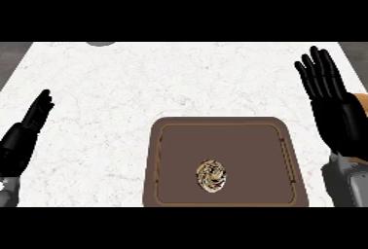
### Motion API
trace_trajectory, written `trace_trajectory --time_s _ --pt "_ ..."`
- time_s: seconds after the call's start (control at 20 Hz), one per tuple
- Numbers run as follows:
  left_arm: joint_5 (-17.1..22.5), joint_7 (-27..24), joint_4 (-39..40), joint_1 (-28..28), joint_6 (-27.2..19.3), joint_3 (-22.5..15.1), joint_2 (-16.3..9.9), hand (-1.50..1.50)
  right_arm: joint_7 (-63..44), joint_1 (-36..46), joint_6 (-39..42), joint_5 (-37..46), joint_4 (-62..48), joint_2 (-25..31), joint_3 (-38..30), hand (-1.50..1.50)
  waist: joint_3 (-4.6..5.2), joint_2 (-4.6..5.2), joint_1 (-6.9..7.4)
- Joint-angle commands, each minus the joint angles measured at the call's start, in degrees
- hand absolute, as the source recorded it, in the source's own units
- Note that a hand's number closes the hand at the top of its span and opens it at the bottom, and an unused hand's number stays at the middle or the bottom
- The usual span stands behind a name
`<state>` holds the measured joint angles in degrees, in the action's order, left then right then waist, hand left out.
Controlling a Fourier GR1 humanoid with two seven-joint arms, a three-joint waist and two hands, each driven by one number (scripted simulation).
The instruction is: Pick the cupcake from the tray and place it in the pot
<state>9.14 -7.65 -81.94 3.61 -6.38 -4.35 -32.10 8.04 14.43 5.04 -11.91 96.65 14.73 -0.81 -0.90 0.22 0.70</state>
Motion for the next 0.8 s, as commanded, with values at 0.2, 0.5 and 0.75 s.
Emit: trace_trajectory --time_s 0.2,0.5,0.75 --pt "5.28 9.75 -5.11 3.23 -2.59 -3.17 9.92 0.0 -11.79 2.13 -0.98 0.75 -5.05 -13.81 18.04 -1.5 0.97 0.01 1.49" --pt "7.77 14.72 -6.25 3.19 -5.09 -4.83 14.84 0.0 -1.67 -6.62 -16.52 28.81 2.89 -4.38 20.16 -1.5 0.89 -0.96 -2.78" --pt "6.16 19.68 -9.81 3.53 -9.03 -5.45 15.93 0.0 -2.6 -20.08 -14.91 35.2 21.23 2.76 26.82 -1.5 0.92 -0.86 -2.7"
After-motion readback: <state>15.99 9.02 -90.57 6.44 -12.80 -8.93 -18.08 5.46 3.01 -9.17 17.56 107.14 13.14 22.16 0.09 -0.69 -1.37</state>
